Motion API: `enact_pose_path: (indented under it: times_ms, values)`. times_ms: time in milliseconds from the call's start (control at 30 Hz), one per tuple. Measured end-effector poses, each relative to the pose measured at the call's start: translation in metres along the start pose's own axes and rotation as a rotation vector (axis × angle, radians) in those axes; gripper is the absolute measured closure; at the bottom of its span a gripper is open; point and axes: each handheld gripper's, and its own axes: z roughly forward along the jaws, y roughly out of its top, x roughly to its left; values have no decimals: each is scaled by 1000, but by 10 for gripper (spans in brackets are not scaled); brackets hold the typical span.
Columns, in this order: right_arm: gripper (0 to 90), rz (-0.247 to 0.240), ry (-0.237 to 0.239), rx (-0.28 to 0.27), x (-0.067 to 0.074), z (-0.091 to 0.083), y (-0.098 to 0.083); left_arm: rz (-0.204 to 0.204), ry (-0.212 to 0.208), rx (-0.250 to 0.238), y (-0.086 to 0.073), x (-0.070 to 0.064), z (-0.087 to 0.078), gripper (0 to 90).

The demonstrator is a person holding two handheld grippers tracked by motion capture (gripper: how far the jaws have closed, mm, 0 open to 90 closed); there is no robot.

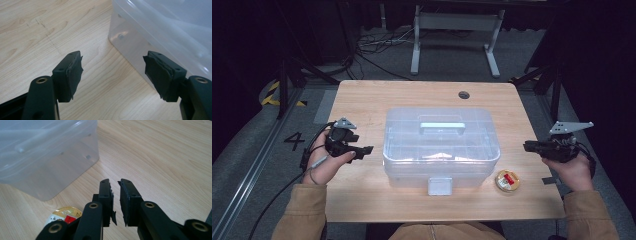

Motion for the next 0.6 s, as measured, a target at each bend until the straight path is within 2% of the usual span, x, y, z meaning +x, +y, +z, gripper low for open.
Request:
enact_pose_path:
  times_ms: [67, 267, 333, 600]
  values:
    - [771, -7, 5, 6, 1, 2, 1, -3, -13, 3, 1, -2, -1, 315]
    - [723, -3, 16, 5, 3, 3, 3, 8, -13, 10, 1, -1, -3, 320]
    - [718, -7, 18, 9, 4, 4, 3, 6, -13, -7, 3, -2, -6, 320]
    - [688, 4, 20, 19, 6, 5, 1, 68, -47, -66, 20, -18, -25, 318]
